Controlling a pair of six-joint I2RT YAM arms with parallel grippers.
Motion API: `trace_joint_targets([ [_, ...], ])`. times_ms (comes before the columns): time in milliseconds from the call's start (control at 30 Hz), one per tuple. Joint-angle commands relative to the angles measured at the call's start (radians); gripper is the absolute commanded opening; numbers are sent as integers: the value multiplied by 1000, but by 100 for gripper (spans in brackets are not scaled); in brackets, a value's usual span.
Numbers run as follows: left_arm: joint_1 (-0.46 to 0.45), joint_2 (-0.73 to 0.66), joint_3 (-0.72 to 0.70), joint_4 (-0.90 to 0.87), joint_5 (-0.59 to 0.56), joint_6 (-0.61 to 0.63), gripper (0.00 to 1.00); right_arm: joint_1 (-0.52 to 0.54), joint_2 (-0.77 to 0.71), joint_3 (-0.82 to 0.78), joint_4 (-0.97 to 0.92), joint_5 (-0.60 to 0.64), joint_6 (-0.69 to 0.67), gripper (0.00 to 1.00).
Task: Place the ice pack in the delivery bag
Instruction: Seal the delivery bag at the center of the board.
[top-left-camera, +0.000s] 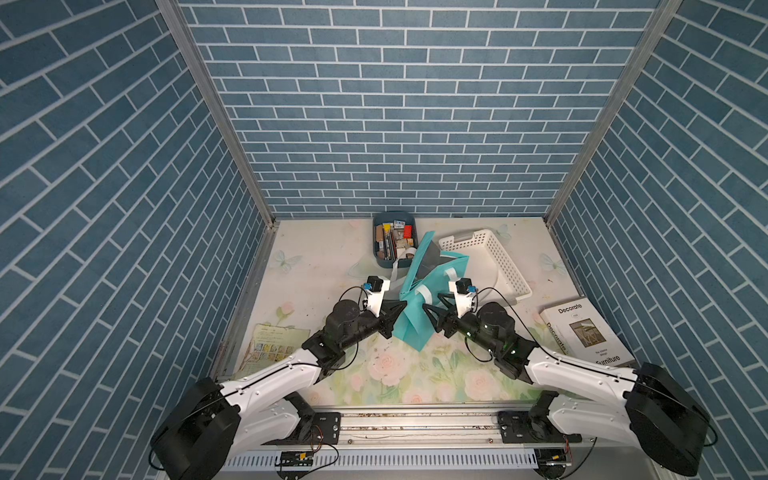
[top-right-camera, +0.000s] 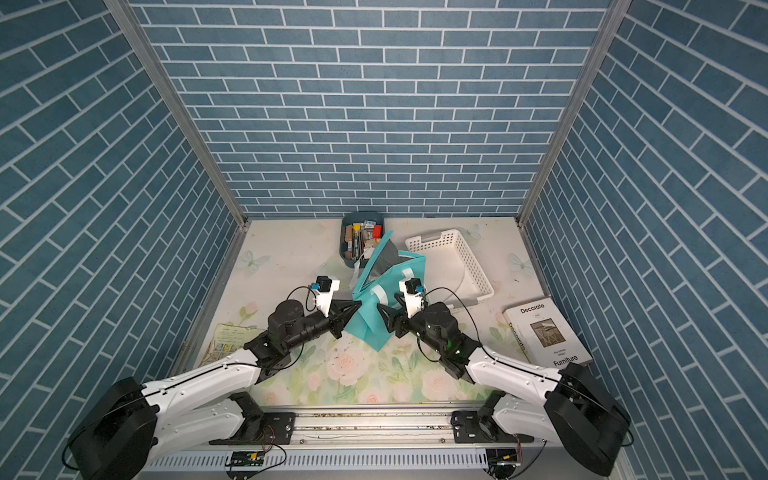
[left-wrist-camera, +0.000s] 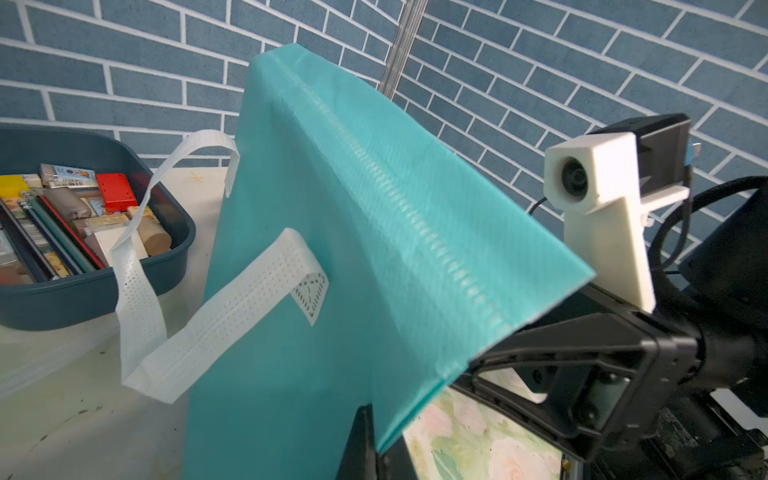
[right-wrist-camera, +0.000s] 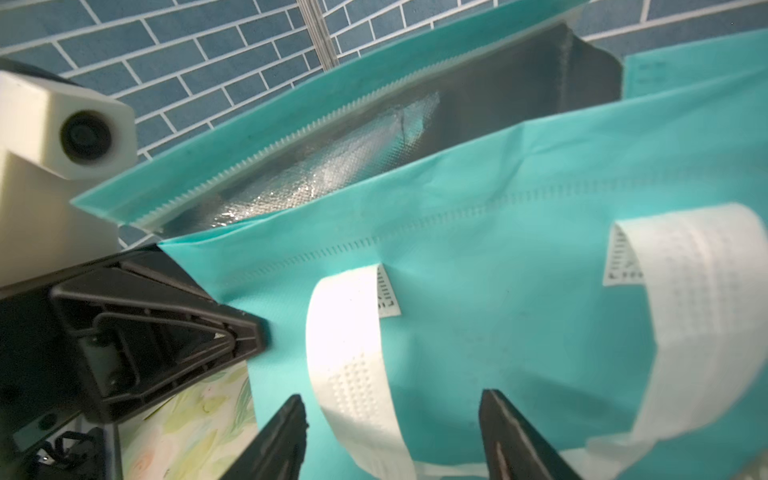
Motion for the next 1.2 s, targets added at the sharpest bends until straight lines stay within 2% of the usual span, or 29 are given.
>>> trace_joint_targets([
  [0, -7, -33, 19, -36, -25, 19, 0, 5, -100, 21, -162, 67, 107, 76],
  [100, -8, -50, 17, -62, -35, 37, 0, 5, -196, 58, -271, 78, 229, 90],
  [333, -11, -60, 22, -77, -15, 44, 0, 5, -339, 79, -217, -5, 460, 99],
  [467, -14, -62, 21, -78, -13, 46, 0, 5, -313, 110, -158, -33, 665, 99],
  [600, -17, -64, 16, -77, -16, 47, 0, 5, -221, 242, -324, -42, 819, 98],
  [700, -18, -64, 16, -78, -16, 50, 0, 5, -129, 307, -382, -52, 863, 98],
  [800, -17, -66, 16, -81, -14, 53, 0, 6, -53, 327, -324, -133, 890, 97],
  [1167, -21, -65, 8, -79, 19, 74, 0, 7, 87, 389, -272, -103, 916, 87],
])
